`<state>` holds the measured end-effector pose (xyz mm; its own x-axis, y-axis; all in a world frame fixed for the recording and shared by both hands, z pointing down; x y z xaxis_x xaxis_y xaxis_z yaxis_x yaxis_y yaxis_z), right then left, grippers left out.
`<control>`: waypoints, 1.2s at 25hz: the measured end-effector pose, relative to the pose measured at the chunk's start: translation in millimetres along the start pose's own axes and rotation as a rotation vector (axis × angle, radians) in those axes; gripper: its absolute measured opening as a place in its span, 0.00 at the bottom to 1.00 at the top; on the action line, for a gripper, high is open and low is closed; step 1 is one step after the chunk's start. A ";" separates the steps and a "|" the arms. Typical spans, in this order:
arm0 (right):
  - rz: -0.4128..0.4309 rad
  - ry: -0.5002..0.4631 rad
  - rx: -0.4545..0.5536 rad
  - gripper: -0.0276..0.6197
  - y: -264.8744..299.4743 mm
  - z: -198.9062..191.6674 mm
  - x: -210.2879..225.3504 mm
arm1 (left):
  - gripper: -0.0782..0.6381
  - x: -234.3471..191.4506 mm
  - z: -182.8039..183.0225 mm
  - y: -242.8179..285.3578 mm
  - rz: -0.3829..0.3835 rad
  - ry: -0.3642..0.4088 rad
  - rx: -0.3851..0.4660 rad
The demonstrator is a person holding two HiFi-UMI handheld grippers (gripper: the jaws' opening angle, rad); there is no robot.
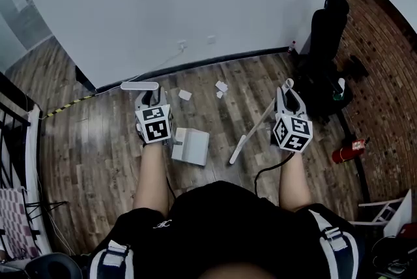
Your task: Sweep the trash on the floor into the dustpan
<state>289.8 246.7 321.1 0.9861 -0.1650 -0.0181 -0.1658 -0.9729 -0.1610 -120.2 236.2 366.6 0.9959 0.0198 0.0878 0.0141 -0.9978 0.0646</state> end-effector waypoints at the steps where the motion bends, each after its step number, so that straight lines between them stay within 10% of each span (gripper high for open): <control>1: -0.003 -0.001 -0.006 0.20 2.4 -0.5 -4.2 | 0.26 -5.6 -3.3 0.9 -0.002 -0.003 -0.006; 19: -0.065 -0.024 -0.050 0.19 23.1 -29.2 -28.4 | 0.26 -64.7 -52.8 38.1 -0.011 0.000 -0.080; 30: 0.013 -0.005 -0.039 0.19 137.5 -59.9 7.4 | 0.26 -94.3 -35.5 135.4 0.153 -0.015 -0.103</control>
<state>273.8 102.0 357.9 0.9839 -0.1771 -0.0252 -0.1789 -0.9762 -0.1225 -215.4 101.5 402.3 0.9871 -0.1331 0.0894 -0.1457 -0.9773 0.1536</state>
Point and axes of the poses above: the fingertips, and each gripper's own axes: y forward along the fingers, x to its right, z out of its top, the point moved 2 cm from there along -y, backward along the fingers, and after that the axes turned 14 degrees about x, right-handed, at the moved point
